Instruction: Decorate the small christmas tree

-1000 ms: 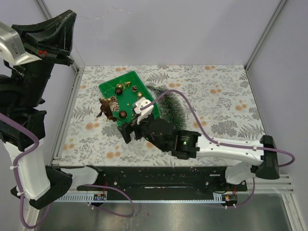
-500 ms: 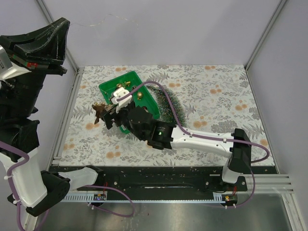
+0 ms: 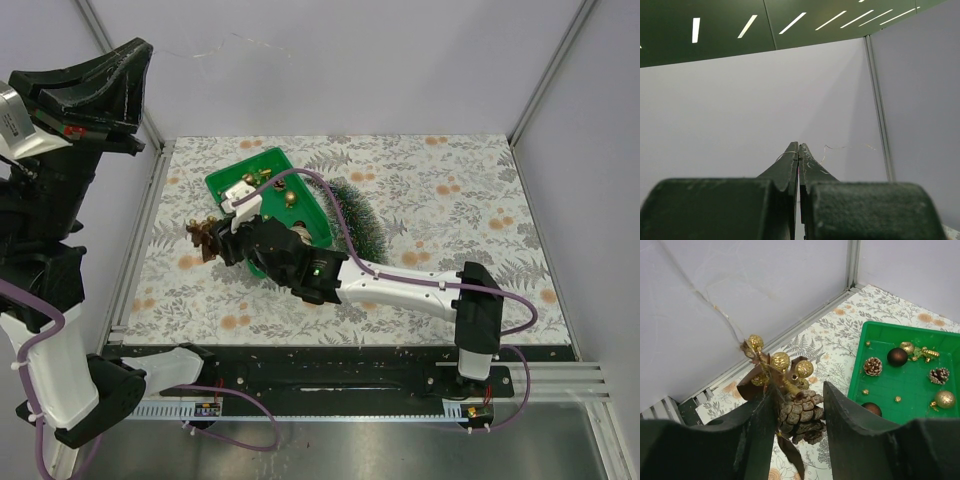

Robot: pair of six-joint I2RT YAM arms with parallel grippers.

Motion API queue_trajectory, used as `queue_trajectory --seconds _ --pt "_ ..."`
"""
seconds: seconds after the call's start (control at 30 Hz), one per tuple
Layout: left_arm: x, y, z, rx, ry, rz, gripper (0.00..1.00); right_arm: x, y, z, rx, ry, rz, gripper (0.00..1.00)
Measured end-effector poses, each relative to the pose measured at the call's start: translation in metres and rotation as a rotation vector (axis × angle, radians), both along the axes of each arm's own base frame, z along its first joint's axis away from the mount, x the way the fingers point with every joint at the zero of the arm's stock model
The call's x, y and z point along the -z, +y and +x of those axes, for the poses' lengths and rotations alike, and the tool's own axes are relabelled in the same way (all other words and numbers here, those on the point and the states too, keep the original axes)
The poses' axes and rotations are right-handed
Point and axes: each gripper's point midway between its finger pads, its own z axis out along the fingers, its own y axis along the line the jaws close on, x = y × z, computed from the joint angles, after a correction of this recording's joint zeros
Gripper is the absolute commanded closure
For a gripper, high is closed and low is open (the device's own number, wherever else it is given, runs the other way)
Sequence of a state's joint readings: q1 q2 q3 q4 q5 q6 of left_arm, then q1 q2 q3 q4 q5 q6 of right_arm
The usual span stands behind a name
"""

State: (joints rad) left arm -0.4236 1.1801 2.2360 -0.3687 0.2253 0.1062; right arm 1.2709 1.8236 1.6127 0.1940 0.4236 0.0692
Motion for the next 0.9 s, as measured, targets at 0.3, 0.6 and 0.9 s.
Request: queue_trajectory --seconds 0.3,0.6,0.9 --pt "0.0 -0.001 0.004 -0.002 0.0 0.0 1.0 0.066 -0.018 0.015 0.06 0.078 -0.083 0.55" --pt "-0.008 0.004 0.002 -0.025 -0.03 -0.017 1.0 0.128 -0.052 0.02 0.139 0.134 -0.211 0.38" --pt "-0.023 0.018 -0.001 -0.094 -0.094 -0.06 1.0 0.057 -0.065 0.028 0.171 0.09 -0.074 0.15"
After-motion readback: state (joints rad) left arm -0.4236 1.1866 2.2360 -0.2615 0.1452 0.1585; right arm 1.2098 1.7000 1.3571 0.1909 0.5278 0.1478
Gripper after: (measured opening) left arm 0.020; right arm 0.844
